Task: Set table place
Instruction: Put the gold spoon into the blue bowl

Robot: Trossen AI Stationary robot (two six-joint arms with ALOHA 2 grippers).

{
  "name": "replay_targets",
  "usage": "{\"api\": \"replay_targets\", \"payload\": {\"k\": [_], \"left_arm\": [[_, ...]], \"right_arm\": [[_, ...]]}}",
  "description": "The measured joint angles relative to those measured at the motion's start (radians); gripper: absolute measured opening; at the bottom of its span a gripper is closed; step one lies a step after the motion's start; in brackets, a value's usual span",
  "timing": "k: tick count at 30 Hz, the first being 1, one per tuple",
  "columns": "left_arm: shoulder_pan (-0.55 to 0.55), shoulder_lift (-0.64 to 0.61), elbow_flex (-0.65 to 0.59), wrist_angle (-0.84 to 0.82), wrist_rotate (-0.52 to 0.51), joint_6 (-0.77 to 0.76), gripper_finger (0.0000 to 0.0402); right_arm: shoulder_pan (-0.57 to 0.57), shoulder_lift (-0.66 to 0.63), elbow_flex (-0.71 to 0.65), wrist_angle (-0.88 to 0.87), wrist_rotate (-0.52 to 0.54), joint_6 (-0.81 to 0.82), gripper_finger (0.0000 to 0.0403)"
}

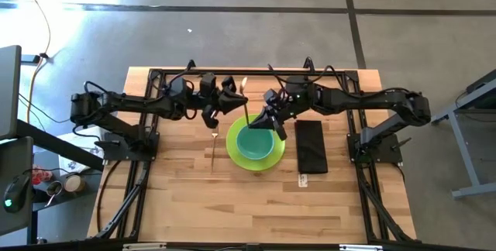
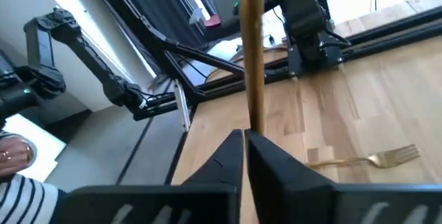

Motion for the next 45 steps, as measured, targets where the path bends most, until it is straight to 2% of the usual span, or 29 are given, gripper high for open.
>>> {"api": "replay_targets", "payload": {"k": [8,13,17,22,28,31,37,45], "left_arm": [[-0.002,-0.001,0.003,0.006,0.033,-0.012,0.0],[0.011,-0.001,0.003,0.0,0.03,-0.002,0.0],[0.032,-0.001,0.003,-0.012,0.034,-0.011,0.0],[0.03,-0.001,0.003,-0.008,0.037,-0.005,0.0],[0.03,-0.003,0.003,-0.037,0.038,-0.001,0.0],[0.03,-0.002,0.003,-0.04,0.039,0.001,0.0],[0.031,-0.001,0.003,-0.043,0.041,0.008,0.0],[0.031,-0.001,0.002,-0.074,0.014,0.027,0.0]], "right_arm": [[-0.009,0.001,0.099,-0.171,0.074,-0.028,0.0099],[0.001,0.006,0.134,-0.235,0.068,-0.017,0.013],[0.023,0.006,0.142,-0.236,0.053,-0.034,0.0133],[0.025,0.045,0.14,-0.246,0.114,-0.027,0.0134],[0.019,0.102,0.139,-0.126,0.091,-0.022,0.0134],[0.003,0.106,0.139,-0.124,0.028,0.0,0.0134],[-0.058,0.03,0.14,-0.255,-0.035,-0.004,0.0134],[-0.065,-0.038,0.14,-0.296,-0.027,0.0,0.0134]]}}
